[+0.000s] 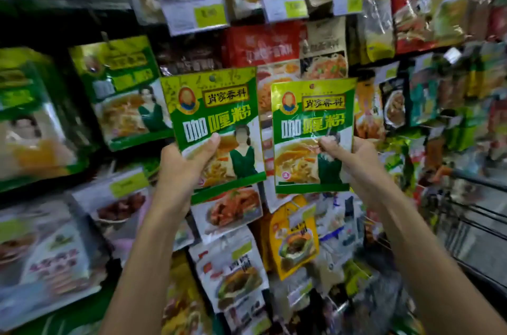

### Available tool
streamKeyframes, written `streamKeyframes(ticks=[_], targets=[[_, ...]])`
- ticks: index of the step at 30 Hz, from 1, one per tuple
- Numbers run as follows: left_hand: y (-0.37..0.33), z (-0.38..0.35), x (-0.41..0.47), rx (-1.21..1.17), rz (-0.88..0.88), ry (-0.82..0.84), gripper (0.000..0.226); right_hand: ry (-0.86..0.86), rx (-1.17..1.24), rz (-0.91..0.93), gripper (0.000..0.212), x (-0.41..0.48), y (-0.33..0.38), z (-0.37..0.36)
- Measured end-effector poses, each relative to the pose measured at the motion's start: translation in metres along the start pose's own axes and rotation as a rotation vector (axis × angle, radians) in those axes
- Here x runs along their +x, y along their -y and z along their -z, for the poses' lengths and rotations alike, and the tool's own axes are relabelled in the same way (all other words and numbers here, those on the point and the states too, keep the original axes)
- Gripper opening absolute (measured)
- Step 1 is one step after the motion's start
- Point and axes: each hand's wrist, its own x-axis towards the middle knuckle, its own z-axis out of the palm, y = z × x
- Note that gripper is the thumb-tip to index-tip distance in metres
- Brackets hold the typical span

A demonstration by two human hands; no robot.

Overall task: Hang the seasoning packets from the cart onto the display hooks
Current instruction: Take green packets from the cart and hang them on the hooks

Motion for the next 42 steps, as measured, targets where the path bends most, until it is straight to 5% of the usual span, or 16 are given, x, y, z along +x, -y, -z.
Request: streamKeyframes(ticks=[7,10,18,22,29,36,42], targets=[[-0.059,0.107,0.010,0.083,-0.095,-0.213,0.034,0.264,0.100,0.108,0.045,0.034,0.033,-0.105],[-0.074,0.145,0.009,0.124,-0.119,-0.305,0.032,0.343,0.136,0.130,0.018,0.042,0.039,-0.143],[-0.097,0.205,0.007,0.157,-0.196,-0.478,0.041,0.470,0.159,0.094,0.019,0.063,0.048,-0.219],[-0.102,0.215,0.011,0.146,-0.225,-0.471,0.020,0.506,0.184,0.087,0.019,0.070,0.054,-0.244],[-0.104,0.222,0.014,0.104,-0.231,-0.409,0.022,0.506,0.188,0.078,0.014,0.079,0.056,-0.256],[-0.104,0.220,0.019,0.059,-0.186,-0.431,0.067,0.478,0.138,0.051,0.014,0.083,0.052,-0.262],[-0.099,0.210,0.020,0.118,-0.164,-0.405,0.020,0.341,0.007,0.068,0.016,0.085,0.051,-0.283]])
